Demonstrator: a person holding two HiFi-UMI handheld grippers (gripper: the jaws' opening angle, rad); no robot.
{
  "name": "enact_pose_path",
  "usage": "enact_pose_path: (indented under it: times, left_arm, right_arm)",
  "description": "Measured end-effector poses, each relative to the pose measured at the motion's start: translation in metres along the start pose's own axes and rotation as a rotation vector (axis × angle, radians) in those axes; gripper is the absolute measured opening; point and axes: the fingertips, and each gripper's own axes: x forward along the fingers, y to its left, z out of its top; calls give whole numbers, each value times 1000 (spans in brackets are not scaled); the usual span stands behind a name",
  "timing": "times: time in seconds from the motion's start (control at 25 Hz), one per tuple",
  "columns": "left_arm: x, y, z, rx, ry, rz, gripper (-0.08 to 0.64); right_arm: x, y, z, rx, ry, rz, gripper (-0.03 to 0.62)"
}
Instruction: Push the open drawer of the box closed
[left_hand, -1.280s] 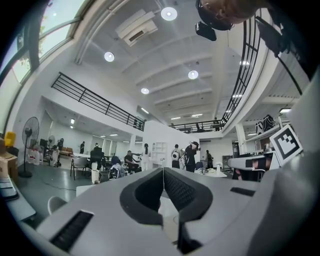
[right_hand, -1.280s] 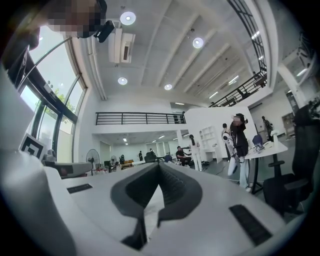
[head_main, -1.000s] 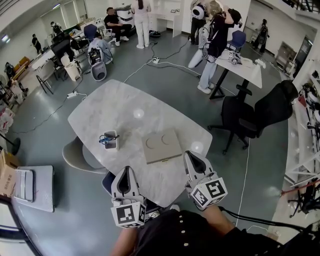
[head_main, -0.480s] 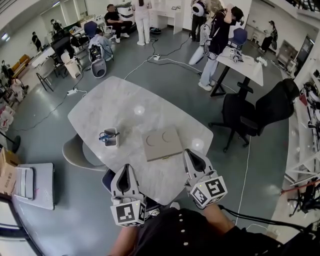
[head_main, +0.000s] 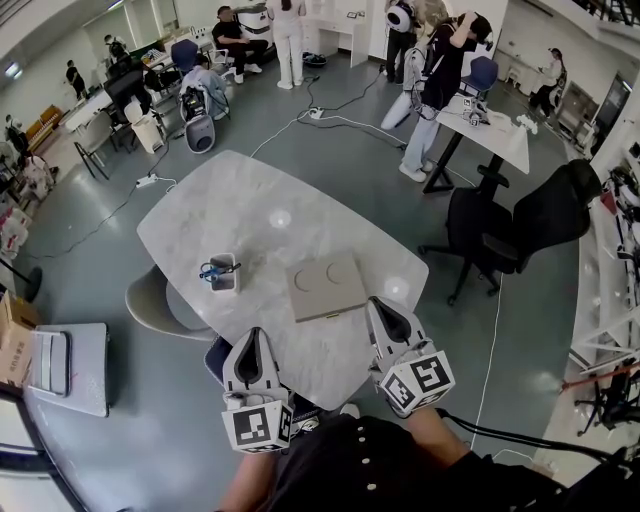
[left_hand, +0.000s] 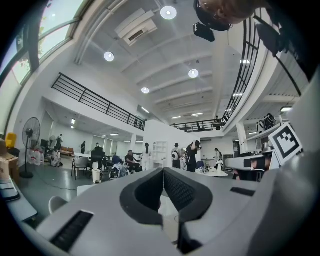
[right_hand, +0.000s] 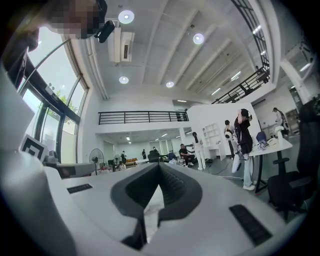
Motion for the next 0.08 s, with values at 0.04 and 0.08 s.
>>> enact_pose_path:
  times: [0.04,0.08]
  left_arm:
    - [0,0,0,0,0,0,17]
    - [1,0,0,0,0,0,17]
  right_arm:
    - [0,0,1,1,-1,0,-3]
    - [1,0,1,2,-2,-1,-3]
